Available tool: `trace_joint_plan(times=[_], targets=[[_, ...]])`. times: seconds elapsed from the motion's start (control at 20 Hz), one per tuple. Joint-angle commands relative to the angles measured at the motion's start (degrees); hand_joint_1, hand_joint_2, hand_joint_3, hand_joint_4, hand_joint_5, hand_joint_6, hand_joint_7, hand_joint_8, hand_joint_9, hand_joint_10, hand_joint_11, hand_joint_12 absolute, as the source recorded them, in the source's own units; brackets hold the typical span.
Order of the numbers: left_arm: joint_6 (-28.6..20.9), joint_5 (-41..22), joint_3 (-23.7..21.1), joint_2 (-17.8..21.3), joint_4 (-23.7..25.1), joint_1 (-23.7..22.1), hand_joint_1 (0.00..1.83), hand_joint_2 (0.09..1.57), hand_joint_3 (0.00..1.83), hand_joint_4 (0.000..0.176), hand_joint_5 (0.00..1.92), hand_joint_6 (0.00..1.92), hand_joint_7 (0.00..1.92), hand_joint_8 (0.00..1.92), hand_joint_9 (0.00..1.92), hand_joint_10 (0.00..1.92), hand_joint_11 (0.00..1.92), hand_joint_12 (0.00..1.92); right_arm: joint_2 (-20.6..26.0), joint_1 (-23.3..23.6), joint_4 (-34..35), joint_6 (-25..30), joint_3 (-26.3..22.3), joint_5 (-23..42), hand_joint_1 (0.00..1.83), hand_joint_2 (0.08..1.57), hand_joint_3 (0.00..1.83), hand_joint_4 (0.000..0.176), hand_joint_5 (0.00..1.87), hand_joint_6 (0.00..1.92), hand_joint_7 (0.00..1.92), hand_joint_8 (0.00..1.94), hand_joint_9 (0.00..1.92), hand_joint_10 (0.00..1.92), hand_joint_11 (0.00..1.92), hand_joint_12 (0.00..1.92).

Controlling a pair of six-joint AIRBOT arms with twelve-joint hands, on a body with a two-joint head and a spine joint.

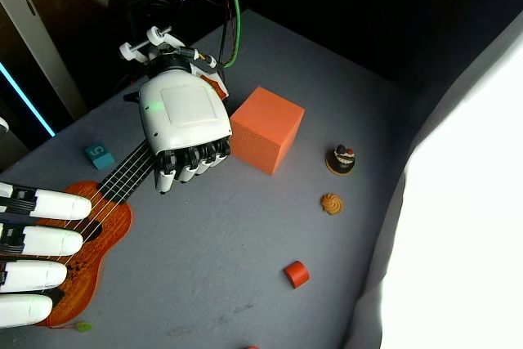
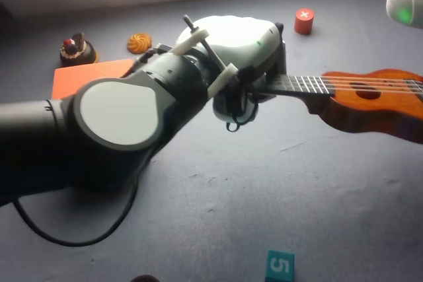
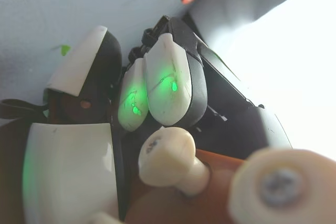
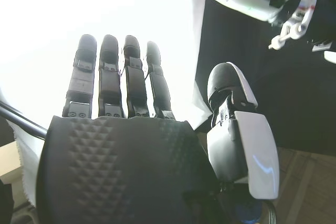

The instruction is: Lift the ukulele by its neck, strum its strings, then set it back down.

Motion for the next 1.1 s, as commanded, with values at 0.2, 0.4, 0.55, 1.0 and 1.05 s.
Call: trace_joint_plan(times=[0.2,0.4,0.55,1.0,1.05], targets=[[-0.41,3.43,0.93,-0.66,4.17,0.31,1.5,1.03,0.45,0.176,1.43,1.92,1.54,1.92,1.63,1.92,1.7,1.92,0.3,0.26,0.23,0.17,-0.22,7.15,0.16,1.32,0.0,0.0,0.21,0.13,0.25,0.0,0.04,0.37,0.0,0.25],[-1.27,4.24,1.64,-1.63,4.17,0.3,1.51,1.02,0.45,0.176,1.43,1.92,1.53,1.92,1.61,1.92,1.69,1.92,0.3,0.23,0.23,0.15,-0.24,7.15,0.18,1.32,0.0,0.0,0.23,0.14,0.28,0.01,0.07,0.37,0.0,0.32],[-1.44,4.24,2.65,-2.59,4.19,0.59,1.5,1.02,0.45,0.176,1.43,1.92,1.54,1.92,1.63,1.92,1.7,1.92,0.28,0.22,0.23,0.15,-0.24,7.15,0.17,1.32,0.0,0.0,0.22,0.13,0.26,0.0,0.06,0.37,0.0,0.33],[-4.88,6.5,3.89,-4.43,7.51,3.33,1.54,1.01,0.44,0.176,1.4,1.92,1.53,1.92,1.61,1.92,1.69,1.92,0.28,0.23,0.23,0.05,-0.22,7.17,0.1,1.34,0.0,0.0,0.21,0.14,0.24,0.0,0.06,0.4,0.0,0.47],[-4.88,6.62,4.07,-4.69,7.65,3.77,1.53,1.02,0.44,0.176,1.41,1.92,1.52,1.92,1.6,1.92,1.68,1.92,0.28,0.23,0.23,0.04,-0.22,7.17,0.13,1.33,0.0,0.0,0.21,0.13,0.24,0.0,0.05,0.43,0.0,0.5]])
